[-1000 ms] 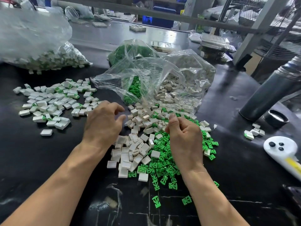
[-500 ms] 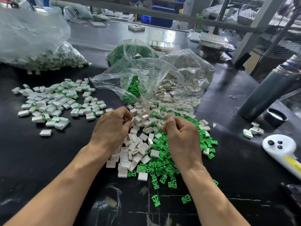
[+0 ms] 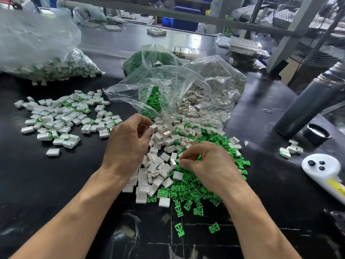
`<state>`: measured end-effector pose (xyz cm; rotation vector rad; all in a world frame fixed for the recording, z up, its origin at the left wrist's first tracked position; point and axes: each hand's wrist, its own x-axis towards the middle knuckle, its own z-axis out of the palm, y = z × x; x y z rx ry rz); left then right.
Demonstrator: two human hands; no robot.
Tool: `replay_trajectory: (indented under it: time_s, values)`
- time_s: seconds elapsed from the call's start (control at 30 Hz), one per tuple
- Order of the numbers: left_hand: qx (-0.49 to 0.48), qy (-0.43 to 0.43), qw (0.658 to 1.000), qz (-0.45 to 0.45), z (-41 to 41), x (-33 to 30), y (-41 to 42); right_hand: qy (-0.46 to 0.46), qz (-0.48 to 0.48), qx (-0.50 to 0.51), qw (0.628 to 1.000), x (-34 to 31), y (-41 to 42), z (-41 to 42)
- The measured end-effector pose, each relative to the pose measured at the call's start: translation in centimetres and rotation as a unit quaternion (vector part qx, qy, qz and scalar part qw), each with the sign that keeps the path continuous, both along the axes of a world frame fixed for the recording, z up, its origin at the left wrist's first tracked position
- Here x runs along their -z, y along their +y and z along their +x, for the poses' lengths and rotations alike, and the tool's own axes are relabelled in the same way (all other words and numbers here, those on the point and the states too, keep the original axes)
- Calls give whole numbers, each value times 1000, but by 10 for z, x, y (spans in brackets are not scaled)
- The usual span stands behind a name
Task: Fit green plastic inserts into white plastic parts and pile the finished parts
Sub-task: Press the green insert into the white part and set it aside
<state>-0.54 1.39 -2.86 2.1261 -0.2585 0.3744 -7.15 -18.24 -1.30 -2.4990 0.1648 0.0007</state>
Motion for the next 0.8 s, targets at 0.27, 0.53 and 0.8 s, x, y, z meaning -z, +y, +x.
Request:
replay_trajectory:
  time_s: [0.27,0.53,0.8]
  values:
    - [36,-1,999,-15,-8,1,-10,8,-50,-42,998,6,7,1]
    - [69,-2,998,-11,-16,2,-19,-10,-61,-55,997,10,6,2]
    - [60,-14,998,16,-18,2,-21,-1,-77,-95,992,6,3,2]
